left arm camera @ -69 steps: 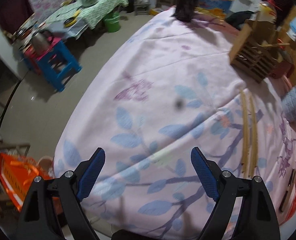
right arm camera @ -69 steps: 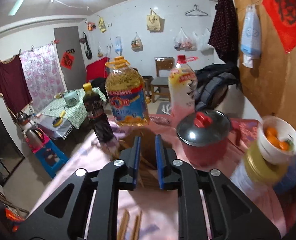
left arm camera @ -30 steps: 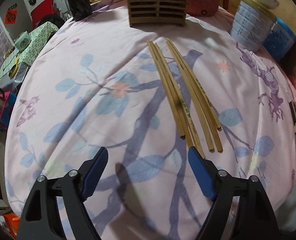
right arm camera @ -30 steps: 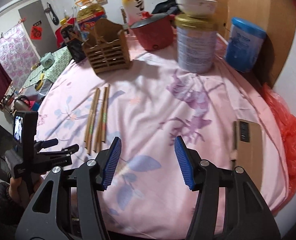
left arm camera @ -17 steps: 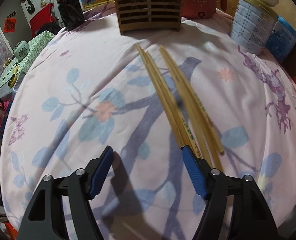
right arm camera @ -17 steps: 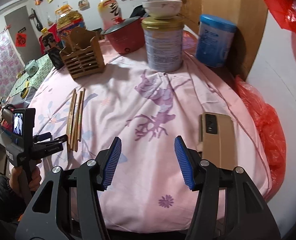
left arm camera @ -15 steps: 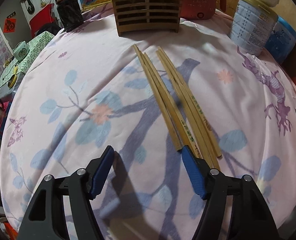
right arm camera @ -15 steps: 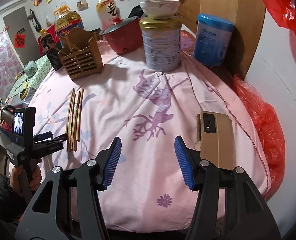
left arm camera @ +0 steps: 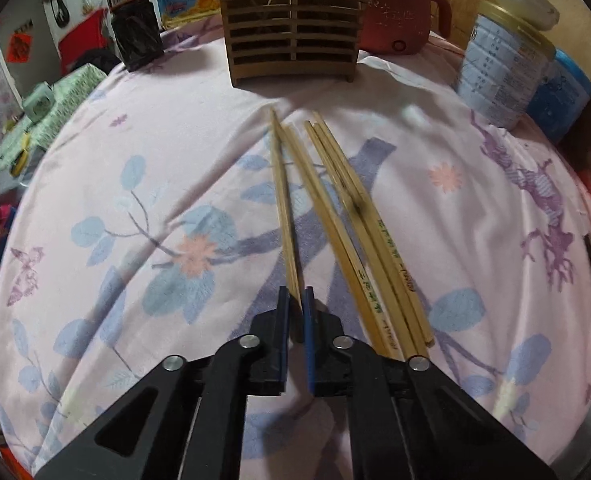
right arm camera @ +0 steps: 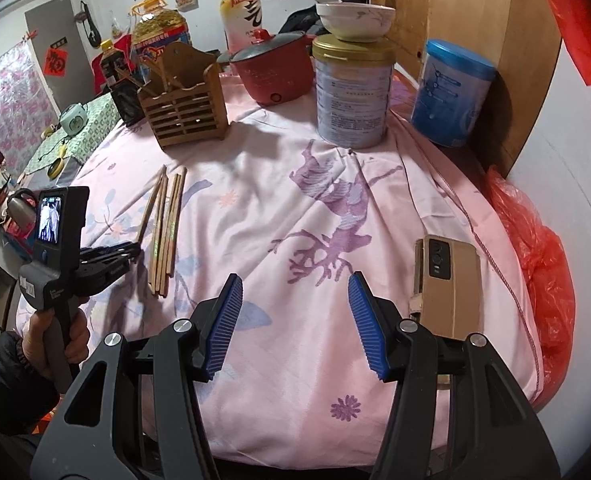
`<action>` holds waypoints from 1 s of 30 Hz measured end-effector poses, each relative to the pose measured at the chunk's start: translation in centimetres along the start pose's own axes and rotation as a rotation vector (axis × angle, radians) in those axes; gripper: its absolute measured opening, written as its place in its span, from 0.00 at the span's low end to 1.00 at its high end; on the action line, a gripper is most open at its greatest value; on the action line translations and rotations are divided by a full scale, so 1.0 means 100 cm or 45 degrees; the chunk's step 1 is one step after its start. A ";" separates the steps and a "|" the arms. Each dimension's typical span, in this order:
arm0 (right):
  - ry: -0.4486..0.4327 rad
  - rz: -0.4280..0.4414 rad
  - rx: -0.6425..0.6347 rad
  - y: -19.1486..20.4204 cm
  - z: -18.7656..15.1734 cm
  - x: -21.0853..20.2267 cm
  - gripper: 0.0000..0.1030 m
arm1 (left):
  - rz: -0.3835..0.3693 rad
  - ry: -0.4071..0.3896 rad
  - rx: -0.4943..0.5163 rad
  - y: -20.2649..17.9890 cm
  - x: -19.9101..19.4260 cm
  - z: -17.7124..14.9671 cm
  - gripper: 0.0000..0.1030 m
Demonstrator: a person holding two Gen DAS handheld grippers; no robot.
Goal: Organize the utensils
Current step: 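Move the left gripper to the chopstick pile and grasp one chopstick, then lift the chopstick with the left gripper while the right gripper grasps another chopstick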
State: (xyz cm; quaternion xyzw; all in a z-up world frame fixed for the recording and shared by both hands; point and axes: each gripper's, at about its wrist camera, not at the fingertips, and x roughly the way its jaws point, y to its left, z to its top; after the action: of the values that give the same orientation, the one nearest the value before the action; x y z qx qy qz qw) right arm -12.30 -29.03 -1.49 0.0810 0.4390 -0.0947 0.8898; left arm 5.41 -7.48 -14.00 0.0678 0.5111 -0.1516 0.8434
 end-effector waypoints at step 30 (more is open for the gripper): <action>0.157 0.263 -0.458 0.139 -0.030 0.144 0.34 | 0.192 0.072 -0.185 0.095 -0.097 -0.059 0.05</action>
State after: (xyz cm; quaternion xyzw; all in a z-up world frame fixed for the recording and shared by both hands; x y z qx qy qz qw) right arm -2.69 -16.32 -13.89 -0.0290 0.4918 0.0821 0.8663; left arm -0.69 4.91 -8.61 0.0489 0.5378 -0.0484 0.8403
